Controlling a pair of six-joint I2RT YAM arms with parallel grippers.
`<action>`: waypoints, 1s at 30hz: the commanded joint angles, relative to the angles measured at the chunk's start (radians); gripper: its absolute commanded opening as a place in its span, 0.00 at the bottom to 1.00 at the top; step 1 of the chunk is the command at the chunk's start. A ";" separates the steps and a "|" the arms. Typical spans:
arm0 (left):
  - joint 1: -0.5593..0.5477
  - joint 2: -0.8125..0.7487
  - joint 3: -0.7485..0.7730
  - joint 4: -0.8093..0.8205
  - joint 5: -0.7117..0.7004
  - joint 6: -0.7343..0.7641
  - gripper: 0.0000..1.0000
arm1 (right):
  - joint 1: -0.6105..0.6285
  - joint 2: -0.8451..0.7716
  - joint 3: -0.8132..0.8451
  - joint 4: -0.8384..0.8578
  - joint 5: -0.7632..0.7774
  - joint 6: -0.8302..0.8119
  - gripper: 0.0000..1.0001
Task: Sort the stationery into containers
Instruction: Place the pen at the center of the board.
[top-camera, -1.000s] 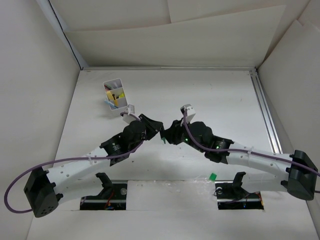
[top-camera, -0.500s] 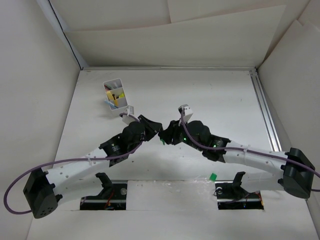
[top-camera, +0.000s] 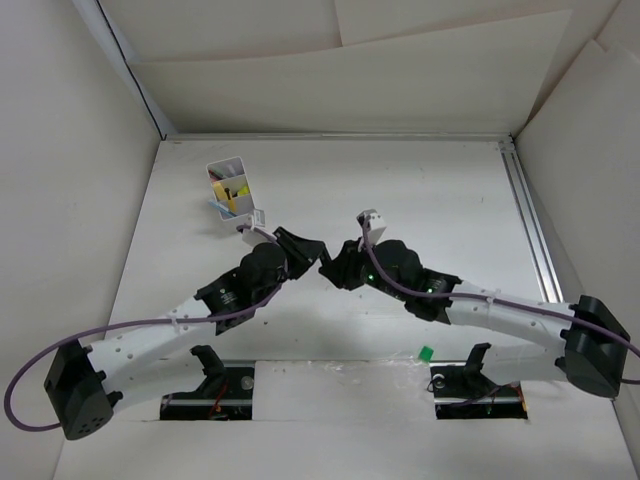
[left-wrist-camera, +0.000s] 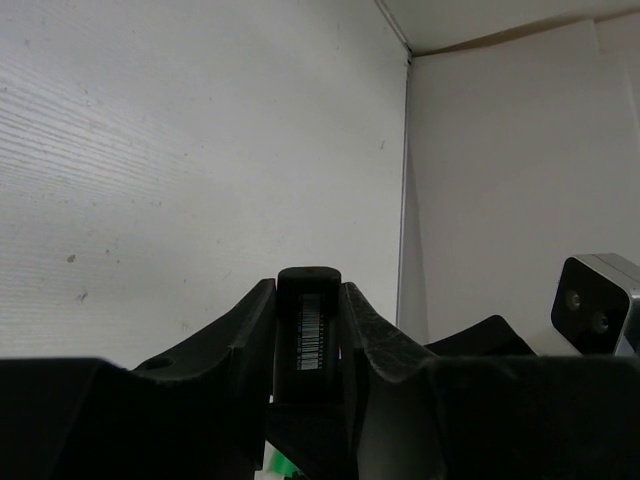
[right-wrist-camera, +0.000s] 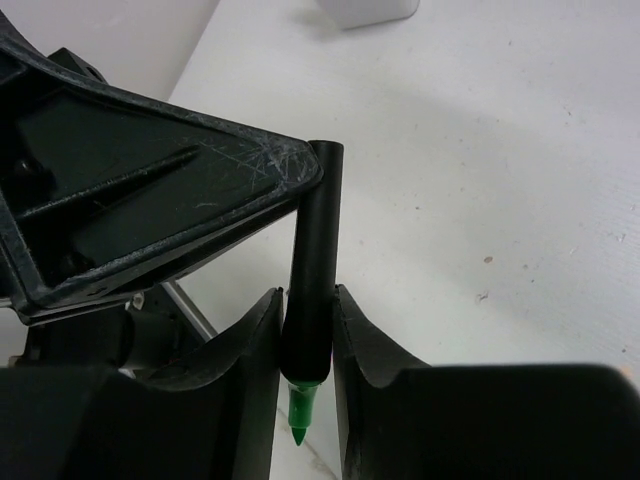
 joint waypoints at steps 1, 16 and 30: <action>-0.003 -0.021 -0.004 0.014 0.009 0.012 0.10 | -0.007 -0.069 0.016 0.099 -0.055 -0.001 0.08; -0.003 -0.245 -0.186 0.211 0.042 0.056 0.52 | -0.179 0.017 0.068 0.172 -0.611 0.100 0.07; -0.003 -0.304 -0.238 0.290 0.064 0.056 0.23 | -0.190 0.091 0.068 0.333 -0.727 0.197 0.07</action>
